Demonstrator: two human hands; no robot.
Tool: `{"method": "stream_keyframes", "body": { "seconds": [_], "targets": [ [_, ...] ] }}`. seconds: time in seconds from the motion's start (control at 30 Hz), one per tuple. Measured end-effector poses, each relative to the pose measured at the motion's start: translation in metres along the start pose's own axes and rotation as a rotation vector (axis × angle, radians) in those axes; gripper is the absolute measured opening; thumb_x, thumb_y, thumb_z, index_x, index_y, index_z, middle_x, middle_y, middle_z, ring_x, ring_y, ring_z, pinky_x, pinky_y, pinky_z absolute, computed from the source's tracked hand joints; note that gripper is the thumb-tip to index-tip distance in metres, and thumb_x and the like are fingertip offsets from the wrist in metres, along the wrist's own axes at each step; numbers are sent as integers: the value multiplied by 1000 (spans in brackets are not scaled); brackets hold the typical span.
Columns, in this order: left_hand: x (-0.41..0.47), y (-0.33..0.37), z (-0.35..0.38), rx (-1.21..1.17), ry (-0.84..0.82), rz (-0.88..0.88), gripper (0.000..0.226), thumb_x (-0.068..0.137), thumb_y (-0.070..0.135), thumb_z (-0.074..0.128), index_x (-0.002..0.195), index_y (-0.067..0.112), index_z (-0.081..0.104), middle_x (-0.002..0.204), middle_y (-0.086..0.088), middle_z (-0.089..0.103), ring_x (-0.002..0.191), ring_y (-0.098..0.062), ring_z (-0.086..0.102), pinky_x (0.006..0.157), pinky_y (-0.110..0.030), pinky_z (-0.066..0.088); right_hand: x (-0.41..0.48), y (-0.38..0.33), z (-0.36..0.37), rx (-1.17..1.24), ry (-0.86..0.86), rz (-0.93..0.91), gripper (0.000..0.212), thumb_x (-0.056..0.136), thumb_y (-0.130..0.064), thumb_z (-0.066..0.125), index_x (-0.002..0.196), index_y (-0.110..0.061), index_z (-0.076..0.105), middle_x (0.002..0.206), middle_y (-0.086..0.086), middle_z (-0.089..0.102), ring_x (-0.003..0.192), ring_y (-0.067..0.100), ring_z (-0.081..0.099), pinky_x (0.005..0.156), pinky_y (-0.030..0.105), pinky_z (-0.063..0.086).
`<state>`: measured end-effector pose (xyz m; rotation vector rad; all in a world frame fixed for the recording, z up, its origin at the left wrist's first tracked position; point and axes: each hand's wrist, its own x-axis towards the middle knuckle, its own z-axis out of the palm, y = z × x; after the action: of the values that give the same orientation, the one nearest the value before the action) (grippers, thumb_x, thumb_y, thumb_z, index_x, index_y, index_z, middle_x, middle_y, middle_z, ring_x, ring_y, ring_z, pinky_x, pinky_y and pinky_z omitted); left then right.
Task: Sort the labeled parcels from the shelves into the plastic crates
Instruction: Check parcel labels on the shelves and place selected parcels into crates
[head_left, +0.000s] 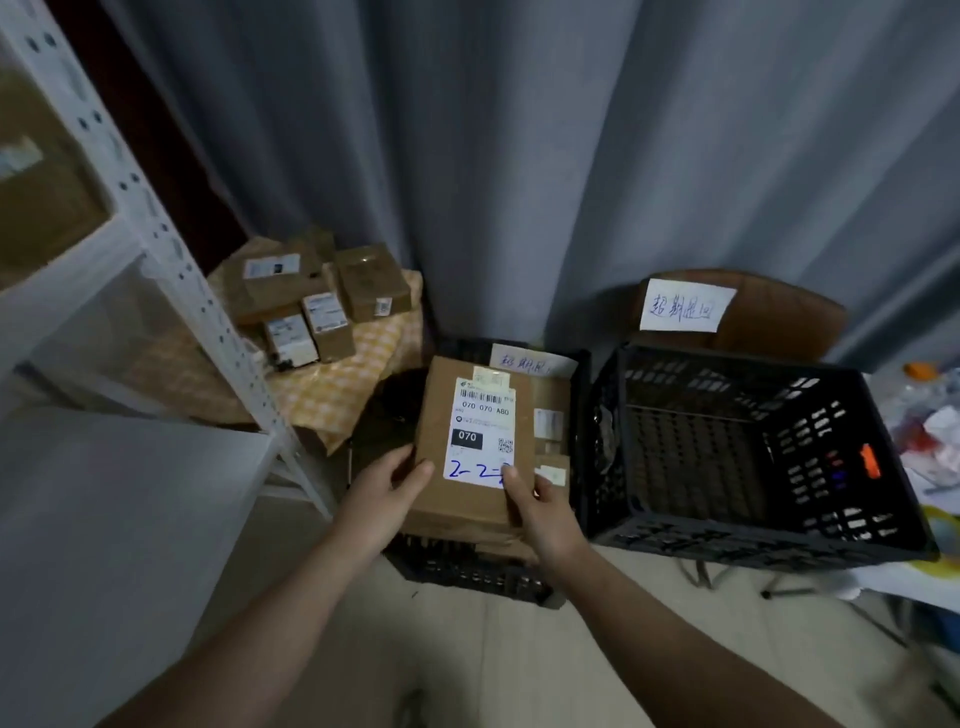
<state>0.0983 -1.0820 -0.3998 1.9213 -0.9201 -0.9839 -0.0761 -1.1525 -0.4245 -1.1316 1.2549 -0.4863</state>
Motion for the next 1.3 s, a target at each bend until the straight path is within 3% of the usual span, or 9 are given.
{"method": "stream_keyframes", "body": {
  "seconds": [0.23,0.4,0.6,0.73,0.83,0.9,0.97,1.2,1.3],
  "targets": [
    [84,16,51,1,-261,-36,39,101,34,43,139,36,34,121,18,44,110,-6,46,88,-23,35,67,-16,-44,18,106,47,51,92,-48,56,133,-17,50,122,3,64,106,17,63,95,35,51],
    [135,24,96,12,-389,-112,56,97,37,50,146,36,25,144,8,45,128,-17,46,108,-46,38,116,-28,-93,29,35,48,36,96,-41,50,131,-35,41,107,-17,63,81,-5,63,55,11,48],
    [205,32,124,-83,-316,-183,69,93,31,60,148,27,19,134,9,48,122,-15,48,106,-40,39,210,-46,-132,-35,-12,55,52,96,-33,53,145,-28,36,110,-13,62,95,5,61,66,21,54],
    [264,28,117,-49,-56,-127,89,87,29,69,153,25,9,151,-2,29,138,-24,34,110,-48,35,267,-42,-136,-200,-64,97,58,97,-28,54,149,-24,29,125,3,59,101,15,62,80,27,55],
    [303,21,107,136,-52,-63,84,87,33,67,153,23,14,158,-2,16,142,-20,23,112,-35,30,306,-42,-130,-479,-168,76,54,98,-26,54,147,-23,33,128,4,57,104,13,56,74,8,47],
    [323,9,107,142,-194,-124,69,91,29,63,149,21,26,139,6,45,111,-7,52,86,-11,46,327,-44,-123,-560,-229,84,48,98,-24,52,144,-20,39,123,2,58,102,9,53,63,2,41],
    [337,-7,110,155,-242,-181,61,92,29,62,145,24,33,125,8,55,91,-3,53,63,-8,44,344,-44,-115,-586,-231,96,43,98,-23,53,140,-18,46,115,-1,58,101,9,55,63,5,41],
    [387,-43,115,-11,-38,-229,58,91,33,62,142,21,37,130,-4,57,115,-22,56,94,-39,50,402,-31,-91,-200,191,57,67,74,-24,82,130,-18,47,119,0,56,103,11,59,73,17,53],
    [409,-51,120,124,-46,-180,70,91,35,61,148,18,26,143,-8,44,128,-24,45,104,-41,41,418,-19,-80,-39,155,191,73,78,-14,78,138,-20,36,122,2,59,103,16,62,82,34,58]
  ]
}}
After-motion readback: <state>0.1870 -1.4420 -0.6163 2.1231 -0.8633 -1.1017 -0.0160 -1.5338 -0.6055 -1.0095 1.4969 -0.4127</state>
